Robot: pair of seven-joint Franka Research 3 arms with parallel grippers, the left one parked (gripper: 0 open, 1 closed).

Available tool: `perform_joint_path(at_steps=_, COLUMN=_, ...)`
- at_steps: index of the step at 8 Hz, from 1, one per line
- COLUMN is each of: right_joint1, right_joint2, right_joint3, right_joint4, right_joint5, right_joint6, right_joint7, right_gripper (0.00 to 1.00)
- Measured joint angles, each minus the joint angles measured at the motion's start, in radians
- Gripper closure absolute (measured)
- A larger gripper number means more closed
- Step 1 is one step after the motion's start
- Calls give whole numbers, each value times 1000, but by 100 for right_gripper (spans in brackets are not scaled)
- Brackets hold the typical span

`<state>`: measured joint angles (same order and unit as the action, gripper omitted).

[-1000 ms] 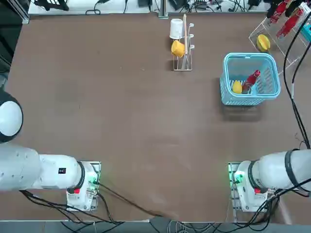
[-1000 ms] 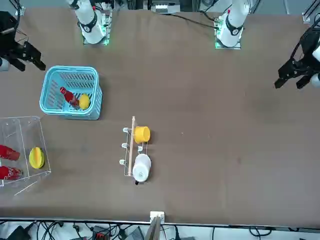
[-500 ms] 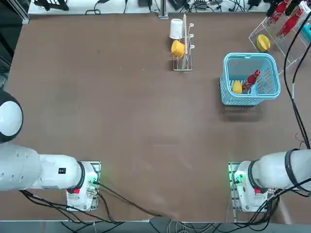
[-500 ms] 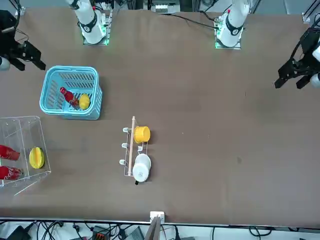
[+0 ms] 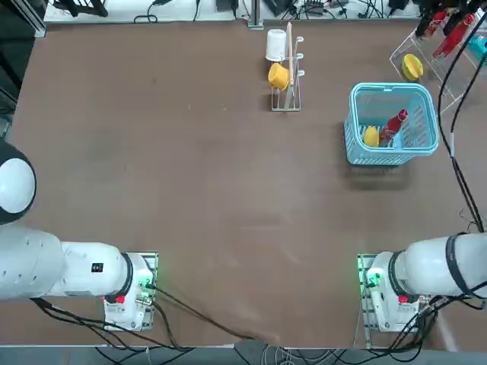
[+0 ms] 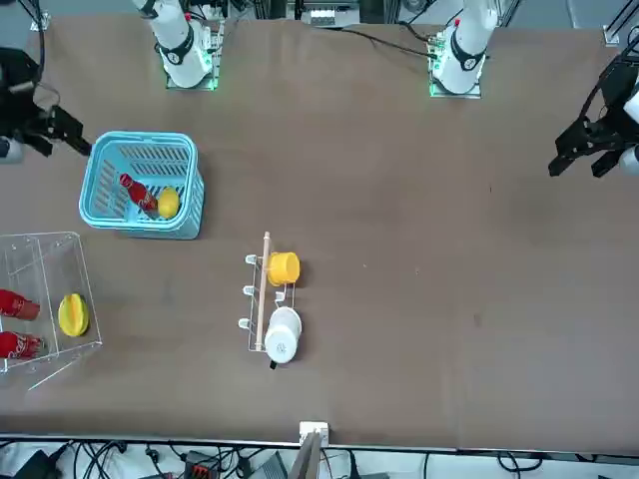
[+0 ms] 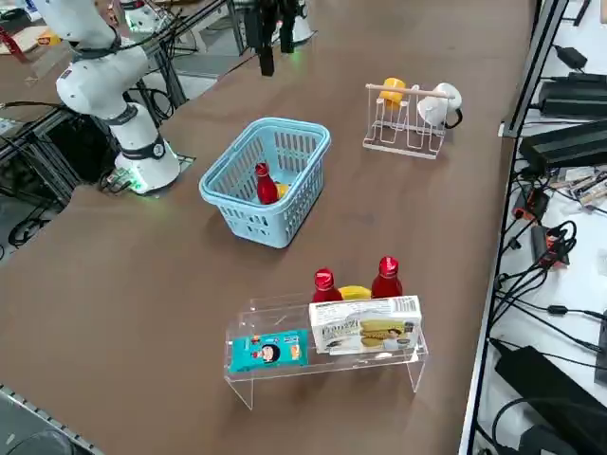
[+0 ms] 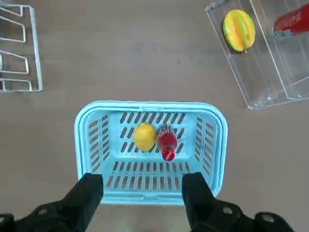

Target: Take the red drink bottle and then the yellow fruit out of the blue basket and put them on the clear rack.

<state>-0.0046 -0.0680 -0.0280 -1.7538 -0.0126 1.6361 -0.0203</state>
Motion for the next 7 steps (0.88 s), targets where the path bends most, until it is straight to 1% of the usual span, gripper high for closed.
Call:
perform_joint_path(at_steps=1, right_joint1=-9, right_joint2=-16, right_joint3=-1, right_joint4=-78, right_joint5=-1, right_joint6=73, right_joint7=-9, right_gripper=0)
perform_joint_path(at_steps=3, right_joint1=-25, right_joint2=-44, right_joint3=-4, right_joint4=-208, right_joint5=-2, right_joint6=174, right_joint7=-20, right_gripper=0)
perform_joint_path(at_steps=5, right_joint1=-35, right_joint2=-54, right_joint3=-5, right_joint4=-294, right_joint5=-2, right_joint6=249, right_joint7=-21, right_gripper=0)
perform_joint_path(at_steps=7, right_joint1=-43, right_joint2=-59, right_joint3=-6, right_joint4=-360, right_joint5=-2, right_joint6=300, right_joint7=-25, right_gripper=0)
